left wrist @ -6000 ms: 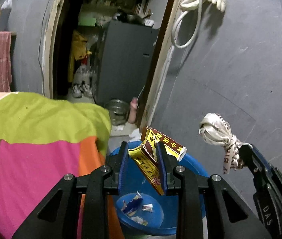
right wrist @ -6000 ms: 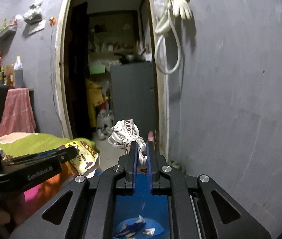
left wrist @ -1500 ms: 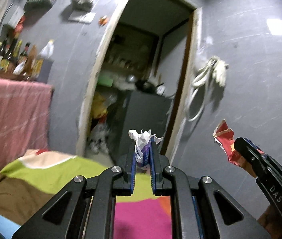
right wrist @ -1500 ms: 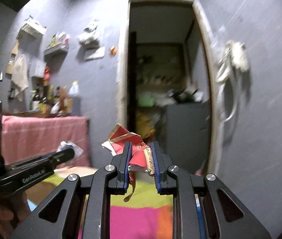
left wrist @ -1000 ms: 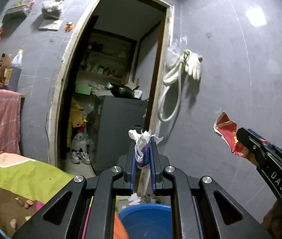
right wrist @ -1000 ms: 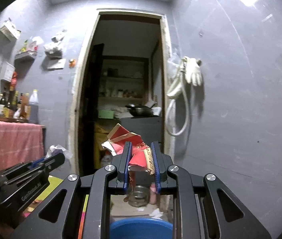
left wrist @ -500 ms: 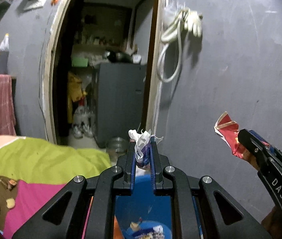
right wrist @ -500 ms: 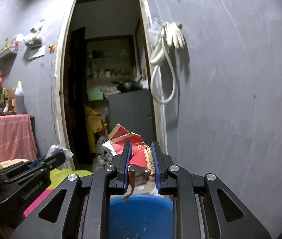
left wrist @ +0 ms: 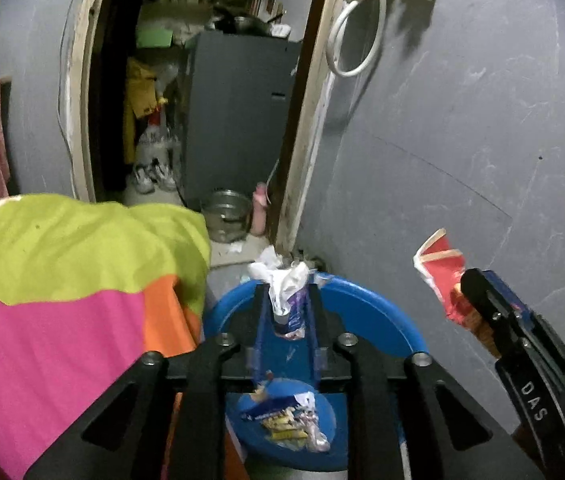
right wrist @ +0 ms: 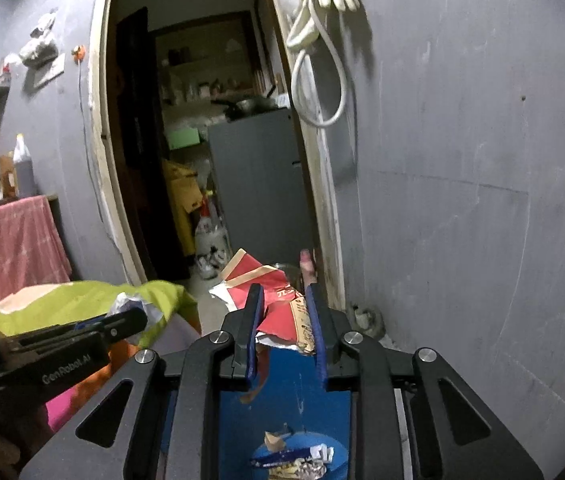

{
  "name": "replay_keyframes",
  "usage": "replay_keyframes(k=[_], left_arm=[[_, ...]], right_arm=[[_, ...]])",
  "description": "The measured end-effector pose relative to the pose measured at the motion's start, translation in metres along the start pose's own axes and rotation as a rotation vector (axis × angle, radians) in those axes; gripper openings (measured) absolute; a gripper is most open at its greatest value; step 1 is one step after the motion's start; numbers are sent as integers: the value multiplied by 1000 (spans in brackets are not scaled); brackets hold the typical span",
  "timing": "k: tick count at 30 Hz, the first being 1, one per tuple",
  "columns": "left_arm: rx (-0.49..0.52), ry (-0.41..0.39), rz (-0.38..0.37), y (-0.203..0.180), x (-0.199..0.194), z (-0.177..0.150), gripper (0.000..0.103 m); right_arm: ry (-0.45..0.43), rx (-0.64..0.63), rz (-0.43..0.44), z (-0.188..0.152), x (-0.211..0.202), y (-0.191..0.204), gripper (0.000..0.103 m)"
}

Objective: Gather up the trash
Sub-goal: 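Open both tools to drop the wrappers into the bucket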

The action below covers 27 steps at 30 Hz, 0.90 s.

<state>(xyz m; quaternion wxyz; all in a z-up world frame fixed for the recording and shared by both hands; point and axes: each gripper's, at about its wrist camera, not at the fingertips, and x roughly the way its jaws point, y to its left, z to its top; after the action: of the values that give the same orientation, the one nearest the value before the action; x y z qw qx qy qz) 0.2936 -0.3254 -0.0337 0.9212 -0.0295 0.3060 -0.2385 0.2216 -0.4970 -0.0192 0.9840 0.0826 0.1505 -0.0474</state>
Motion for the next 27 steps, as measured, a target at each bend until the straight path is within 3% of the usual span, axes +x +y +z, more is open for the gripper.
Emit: replay_keyframes(k=[4,9,11,13,17,20,22,27], left_arm=[[-49,16,-17,9,1,0,34],[-64,3,-14,13,-11,10,36],[-79,-20,-18,15,-21,13,42],[-99,-59,-15,21,-35,18,51],[-112,-116,-3,31,-64,29,52],[-122,-183,17,44,-93,34,64],[-138,-234,28,54,-115,36,66],[-112,-336,71,73,-168,40,67]], right_arm=[[18,8,-5,-2,3,-3,24],[9,13,-5,4,-1,-3,30],[-5,12,-3,10,-5,-1,32],[-26,12,2,16,-11,2,43],[-78,5,17,32,-27,11,52],[-124,-6,35,45,-43,23,59],[-157,-10,47,53,-53,32,73],[-221,-32,96,69,-75,61,78]])
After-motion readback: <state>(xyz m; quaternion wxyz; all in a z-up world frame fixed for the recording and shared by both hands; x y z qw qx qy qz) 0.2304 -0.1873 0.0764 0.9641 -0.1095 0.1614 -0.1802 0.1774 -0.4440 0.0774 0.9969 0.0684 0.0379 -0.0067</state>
